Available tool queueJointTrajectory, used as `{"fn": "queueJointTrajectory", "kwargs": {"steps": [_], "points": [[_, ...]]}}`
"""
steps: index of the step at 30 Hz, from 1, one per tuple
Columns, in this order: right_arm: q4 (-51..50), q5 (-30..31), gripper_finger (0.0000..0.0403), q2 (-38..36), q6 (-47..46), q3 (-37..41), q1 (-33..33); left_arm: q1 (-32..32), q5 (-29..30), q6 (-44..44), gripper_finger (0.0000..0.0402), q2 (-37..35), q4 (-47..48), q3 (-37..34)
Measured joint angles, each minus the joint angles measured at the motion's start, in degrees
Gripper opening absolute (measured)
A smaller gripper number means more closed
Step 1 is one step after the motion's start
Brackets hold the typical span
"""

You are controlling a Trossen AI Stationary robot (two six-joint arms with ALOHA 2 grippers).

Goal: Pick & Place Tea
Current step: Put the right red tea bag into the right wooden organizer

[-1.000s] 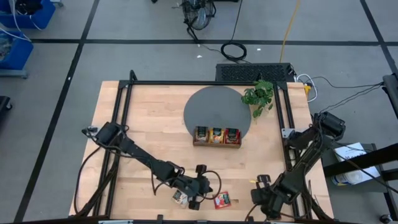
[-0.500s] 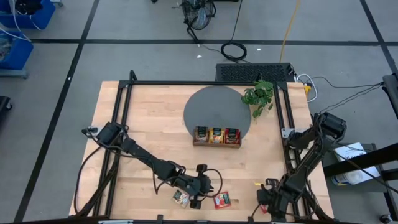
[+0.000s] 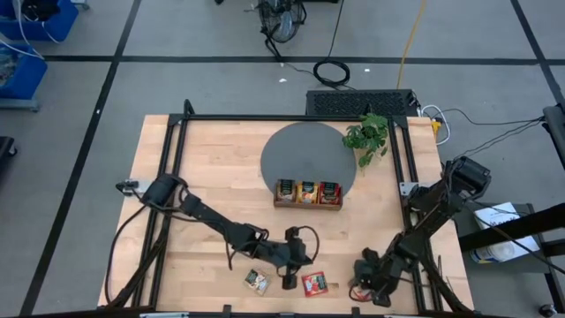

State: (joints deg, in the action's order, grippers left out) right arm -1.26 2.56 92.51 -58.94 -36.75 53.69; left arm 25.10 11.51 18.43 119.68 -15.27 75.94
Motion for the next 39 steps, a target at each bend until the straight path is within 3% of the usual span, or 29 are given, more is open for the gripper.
{"fn": "queueJointTrajectory", "kwargs": {"steps": [6, 15, 21, 27, 30, 39], "points": [[0.09, 3.06, 0.0004, 0.07, 11.08, 0.02, -5.83, -1.77, 0.26, 1.87, 0.0047, 3.77, -6.38, 0.02], [3.52, 10.18, 0.0004, 0.13, 21.05, 0.07, -14.26, -3.07, 0.04, 7.66, 0.0128, 5.86, -6.65, 0.02], [11.27, 15.47, 0.0004, 0.43, 29.02, 0.26, -15.78, -4.42, -2.41, 12.26, 0.0176, 5.88, -5.79, 0.02], [12.18, 15.37, 0.0004, 0.11, 35.06, -3.33, -15.58, -4.58, -2.51, 13.65, 0.02, 5.88, -4.31, 0.02], [10.61, 14.44, 0.0004, 0.09, 35.35, -4.84, -14.5, -4.57, -2.28, 14.23, 0.0204, 5.88, -3.31, 0.02], [-1.97, 11.18, 0.0004, -0.28, 23.0, -5.2, -10.34, -4.37, -0.94, 16.62, 0.0205, 5.88, -1.67, 0.02]]}}
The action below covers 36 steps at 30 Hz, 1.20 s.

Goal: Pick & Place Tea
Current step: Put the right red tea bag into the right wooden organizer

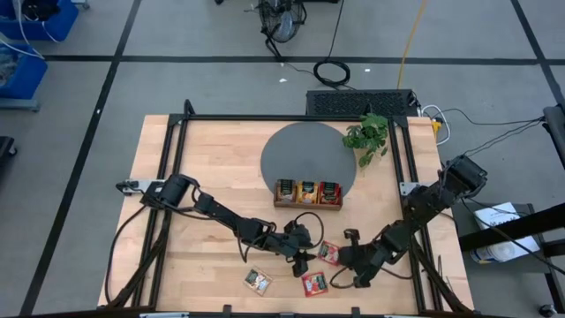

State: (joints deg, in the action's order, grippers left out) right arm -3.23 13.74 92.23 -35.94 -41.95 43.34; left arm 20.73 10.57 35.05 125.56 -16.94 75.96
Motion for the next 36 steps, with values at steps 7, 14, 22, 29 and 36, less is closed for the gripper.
{"fn": "queueJointTrajectory", "kwargs": {"steps": [7, 14, 22, 29, 36], "points": [[-2.19, 4.24, 0.0004, 0.0, 0.12, 0.0, -0.12, -0.16, 0.55, 1.03, 0.0205, 0.0, 0.92, 0.0], [-0.97, 4.49, 0.0004, -0.11, 2.19, 0.0, -0.23, -1.02, 1.24, 2.31, 0.0205, -0.02, 3.7, 0.0], [-0.91, 6.67, 0.0004, -1.11, 5.13, -0.03, -0.15, -1.96, 1.49, 3.25, 0.0205, -0.02, 3.6, 0.0], [-1.01, 5.89, 0.0004, -1.09, 1.96, 2.33, -0.52, -2.38, 1.49, 4.27, 0.0205, -0.02, 3.89, 0.0], [10.35, 7.75, 0.0004, -1.11, 0.99, 8.32, -0.52, -2.74, 1.48, 4.24, 0.0205, 0.29, 3.45, 0.0]]}}
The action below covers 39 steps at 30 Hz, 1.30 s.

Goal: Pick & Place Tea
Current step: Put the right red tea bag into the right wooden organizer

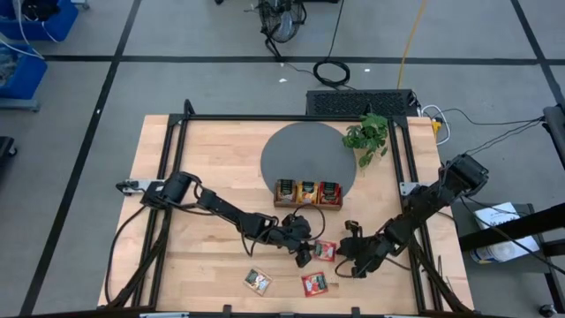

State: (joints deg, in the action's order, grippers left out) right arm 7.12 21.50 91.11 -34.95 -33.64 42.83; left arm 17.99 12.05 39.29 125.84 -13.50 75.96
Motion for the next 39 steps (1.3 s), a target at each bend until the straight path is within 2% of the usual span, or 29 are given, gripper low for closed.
{"fn": "queueJointTrajectory", "kwargs": {"steps": [4, 16, 23, 39], "points": [[8.09, 0.46, 0.0004, 0.01, 1.53, 3.46, 0.07, -0.1, -1.79, 0.26, 0.0205, 0.22, -0.35, 0.0], [8.56, 0.98, 0.0004, 0.11, 8.72, -2.86, 2.3, 0.12, -2.63, 3.93, 0.0204, 0.63, 1.24, 0.09], [4.83, 2.62, 0.0004, 1.2, 6.96, -2.85, 1.44, 0.68, -1.81, 4.39, 0.0204, 0.63, 1.58, 0.09], [5.86, 4.03, 0.0004, 7.66, 3.03, -3.05, -0.13, 0.89, -1.94, 4.26, 0.0205, 0.59, 1.7, 0.07]]}}
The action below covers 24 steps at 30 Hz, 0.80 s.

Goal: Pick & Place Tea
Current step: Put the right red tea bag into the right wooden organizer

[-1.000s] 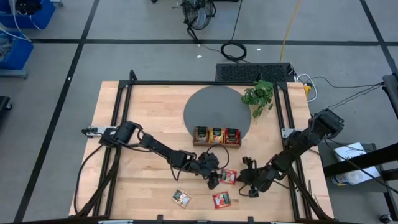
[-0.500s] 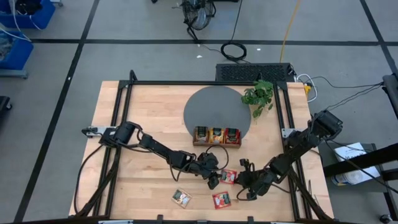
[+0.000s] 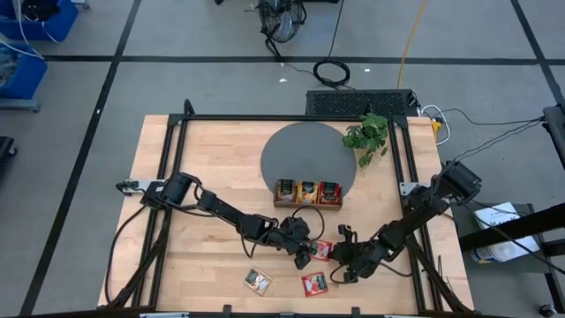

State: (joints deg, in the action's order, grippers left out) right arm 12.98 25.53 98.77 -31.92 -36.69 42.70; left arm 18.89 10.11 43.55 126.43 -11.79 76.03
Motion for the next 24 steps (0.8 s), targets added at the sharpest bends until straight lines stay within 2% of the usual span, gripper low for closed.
{"fn": "queueJointTrajectory", "kwargs": {"steps": [14, 18, 24], "points": [[2.65, 1.74, 0.0004, 2.0, -0.11, 0.2, -0.3, 0.86, -2.55, -2.07, 0.0196, 0.0, -1.73, -0.07], [2.79, 1.68, 0.0004, 2.0, 0.14, 0.2, -0.59, 0.89, -2.6, -5.29, 0.0148, 0.0, -4.14, -0.09], [3.16, 4.44, 0.0004, 2.13, 2.75, 0.2, -0.57, 1.44, -3.16, -11.28, 0.0022, 0.0, -5.42, -0.09]]}}
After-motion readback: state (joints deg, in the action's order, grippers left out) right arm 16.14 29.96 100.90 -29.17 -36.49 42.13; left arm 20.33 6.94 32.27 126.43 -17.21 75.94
